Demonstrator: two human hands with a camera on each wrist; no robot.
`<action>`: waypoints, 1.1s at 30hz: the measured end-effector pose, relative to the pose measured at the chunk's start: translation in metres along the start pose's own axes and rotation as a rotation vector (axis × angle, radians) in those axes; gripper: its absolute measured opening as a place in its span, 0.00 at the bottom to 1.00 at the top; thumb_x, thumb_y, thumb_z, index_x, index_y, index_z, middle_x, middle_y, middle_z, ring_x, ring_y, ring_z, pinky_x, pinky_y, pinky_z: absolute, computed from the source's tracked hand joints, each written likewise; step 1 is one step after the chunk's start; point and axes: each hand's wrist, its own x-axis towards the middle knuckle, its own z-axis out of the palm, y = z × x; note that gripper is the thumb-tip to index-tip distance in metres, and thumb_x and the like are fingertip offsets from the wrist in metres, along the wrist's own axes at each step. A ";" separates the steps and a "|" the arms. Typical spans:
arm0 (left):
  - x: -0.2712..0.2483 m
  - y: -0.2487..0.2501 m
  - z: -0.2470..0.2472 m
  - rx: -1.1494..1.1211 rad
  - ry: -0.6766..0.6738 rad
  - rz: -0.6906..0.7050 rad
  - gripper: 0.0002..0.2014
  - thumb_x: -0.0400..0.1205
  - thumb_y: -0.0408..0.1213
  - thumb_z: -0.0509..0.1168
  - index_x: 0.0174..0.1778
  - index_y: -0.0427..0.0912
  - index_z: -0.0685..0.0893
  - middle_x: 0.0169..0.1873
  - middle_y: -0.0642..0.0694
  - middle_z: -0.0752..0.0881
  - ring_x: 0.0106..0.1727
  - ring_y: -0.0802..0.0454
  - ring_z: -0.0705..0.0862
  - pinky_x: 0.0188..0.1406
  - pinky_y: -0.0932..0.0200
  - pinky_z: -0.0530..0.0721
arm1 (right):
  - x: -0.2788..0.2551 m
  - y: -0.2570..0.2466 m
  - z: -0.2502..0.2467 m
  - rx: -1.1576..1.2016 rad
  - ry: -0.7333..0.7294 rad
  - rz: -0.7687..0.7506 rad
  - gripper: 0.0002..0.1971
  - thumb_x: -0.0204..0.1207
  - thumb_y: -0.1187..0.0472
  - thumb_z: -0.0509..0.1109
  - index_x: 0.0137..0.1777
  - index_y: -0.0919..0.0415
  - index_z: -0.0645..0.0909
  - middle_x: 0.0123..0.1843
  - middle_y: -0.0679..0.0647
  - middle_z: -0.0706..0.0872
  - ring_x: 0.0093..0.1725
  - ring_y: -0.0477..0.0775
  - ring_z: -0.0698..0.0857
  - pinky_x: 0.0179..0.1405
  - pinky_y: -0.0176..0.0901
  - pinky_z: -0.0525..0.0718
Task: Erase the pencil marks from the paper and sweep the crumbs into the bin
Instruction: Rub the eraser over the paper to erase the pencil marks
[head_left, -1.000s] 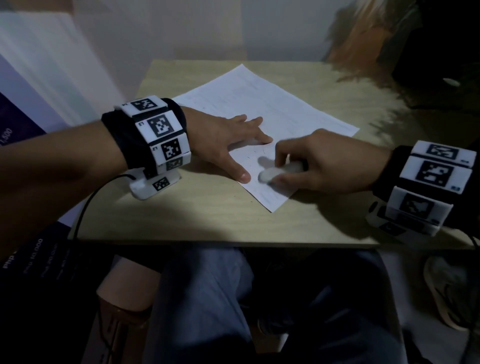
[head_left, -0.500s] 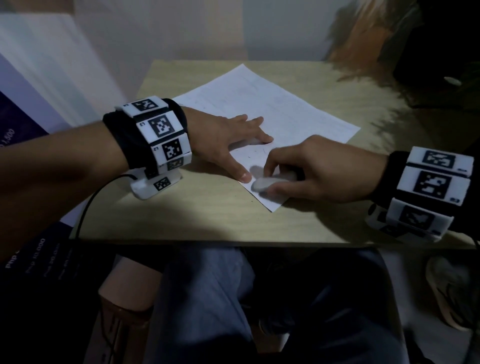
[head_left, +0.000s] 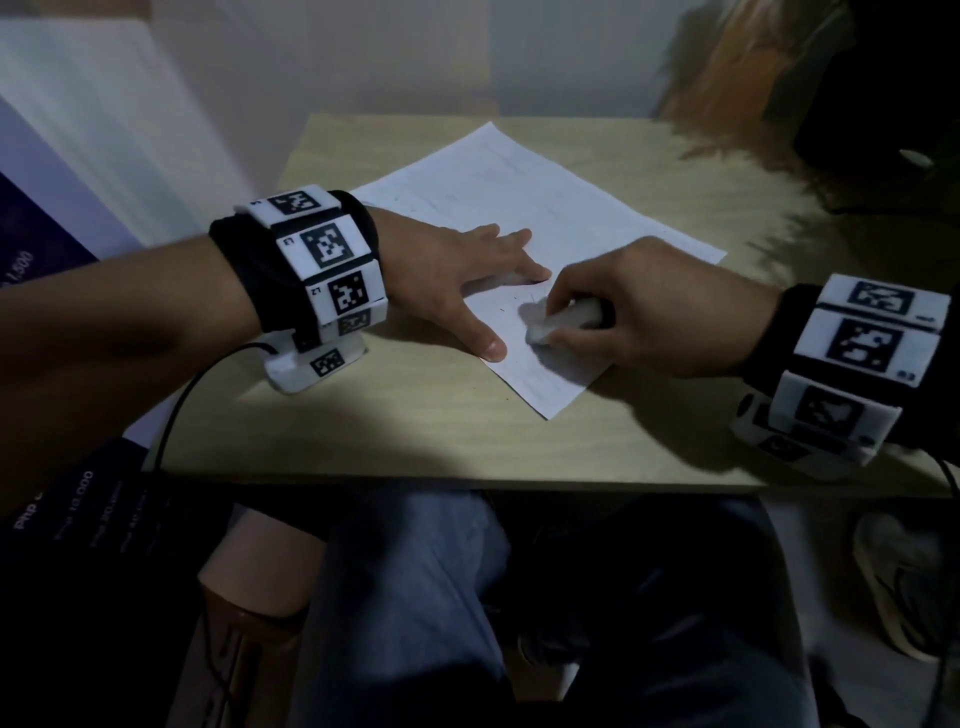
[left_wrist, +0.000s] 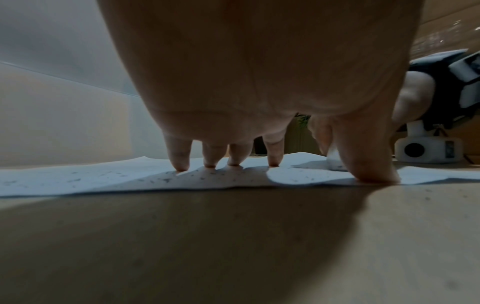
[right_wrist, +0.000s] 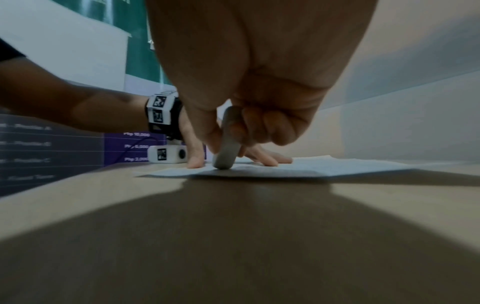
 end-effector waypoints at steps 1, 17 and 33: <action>0.000 0.000 0.000 -0.003 0.001 0.002 0.52 0.70 0.72 0.67 0.88 0.68 0.49 0.89 0.59 0.36 0.88 0.57 0.36 0.89 0.43 0.44 | -0.003 -0.003 0.002 0.033 -0.043 -0.028 0.16 0.75 0.38 0.69 0.52 0.48 0.86 0.37 0.44 0.87 0.36 0.44 0.82 0.40 0.41 0.79; 0.002 -0.002 0.000 0.004 0.004 -0.007 0.51 0.71 0.72 0.65 0.88 0.67 0.48 0.89 0.56 0.36 0.89 0.54 0.35 0.89 0.44 0.43 | -0.007 -0.005 -0.002 0.098 -0.068 0.019 0.16 0.68 0.38 0.72 0.49 0.47 0.85 0.31 0.41 0.82 0.35 0.36 0.81 0.32 0.30 0.72; 0.001 0.001 0.002 0.021 -0.004 -0.021 0.57 0.66 0.77 0.66 0.88 0.66 0.46 0.89 0.56 0.34 0.88 0.53 0.33 0.88 0.40 0.40 | -0.010 -0.011 -0.003 0.168 -0.167 -0.003 0.14 0.72 0.39 0.74 0.43 0.48 0.83 0.30 0.44 0.82 0.33 0.45 0.80 0.32 0.35 0.75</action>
